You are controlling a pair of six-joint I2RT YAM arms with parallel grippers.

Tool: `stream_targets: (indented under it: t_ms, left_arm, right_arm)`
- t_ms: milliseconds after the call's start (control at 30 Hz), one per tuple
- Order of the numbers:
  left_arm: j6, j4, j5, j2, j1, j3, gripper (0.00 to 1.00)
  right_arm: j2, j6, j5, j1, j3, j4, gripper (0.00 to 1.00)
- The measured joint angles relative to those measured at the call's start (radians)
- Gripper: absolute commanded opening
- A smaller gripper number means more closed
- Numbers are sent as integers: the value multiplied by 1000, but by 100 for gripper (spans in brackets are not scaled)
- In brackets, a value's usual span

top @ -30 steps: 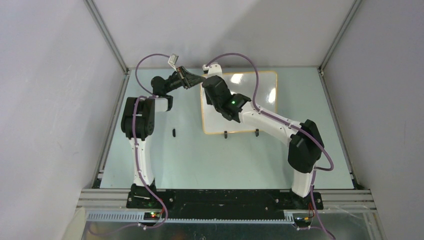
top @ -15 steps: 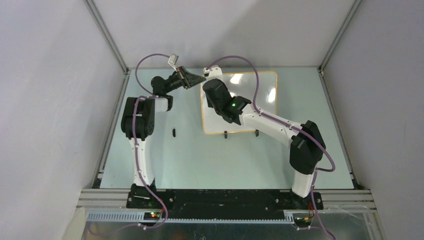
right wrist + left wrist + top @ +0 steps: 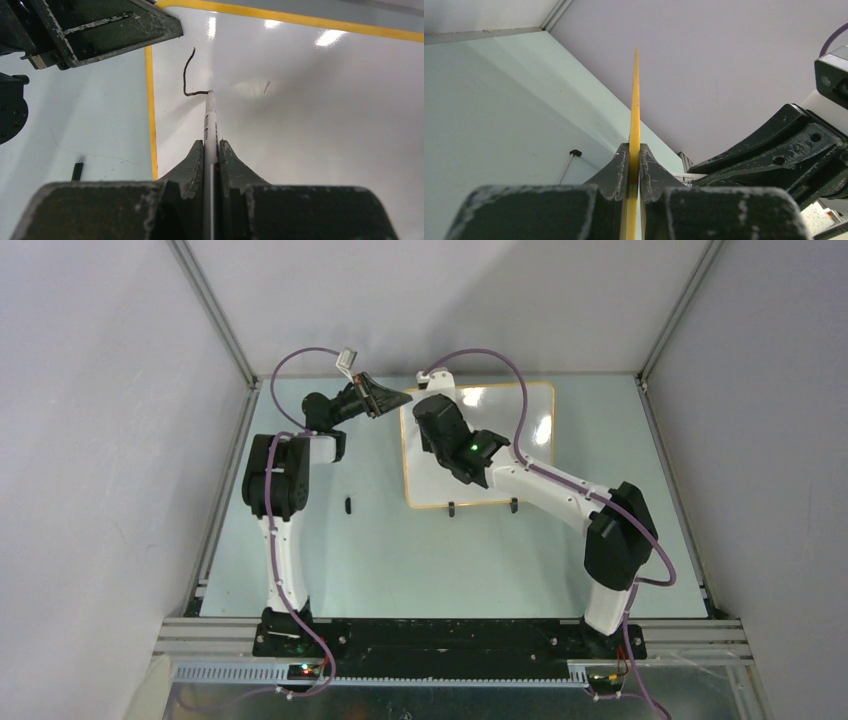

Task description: Write a sentence on the whiteboard

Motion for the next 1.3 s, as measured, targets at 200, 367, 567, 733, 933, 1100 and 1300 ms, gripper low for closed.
stream_targets:
  t_ms: [200, 367, 567, 733, 933, 1100, 1300]
  left_arm:
    - [-6, 6, 0, 0, 0, 0, 0]
    - [-7, 6, 0, 0, 0, 0, 0]
    - [-8, 6, 0, 0, 0, 0, 0]
    - [-8, 6, 0, 0, 0, 0, 0]
    - [-9, 7, 0, 0, 0, 0, 0]
    - [-15, 13, 1, 0, 0, 0, 0]
    - [-23, 20, 2, 0, 0, 0, 0]
  right_arm:
    - [-29, 8, -1, -6, -34, 5, 0]
    - [-57, 2, -5, -6, -72, 35, 0]
    - [-103, -13, -8, -8, -101, 79, 0]
    - [-132, -35, -18, -10, -147, 165, 0]
    - [-175, -56, -57, -14, -238, 221, 0]
    - [-177, -82, -65, -14, -243, 245, 0]
    - [-195, -110, -82, -15, -283, 261, 0]
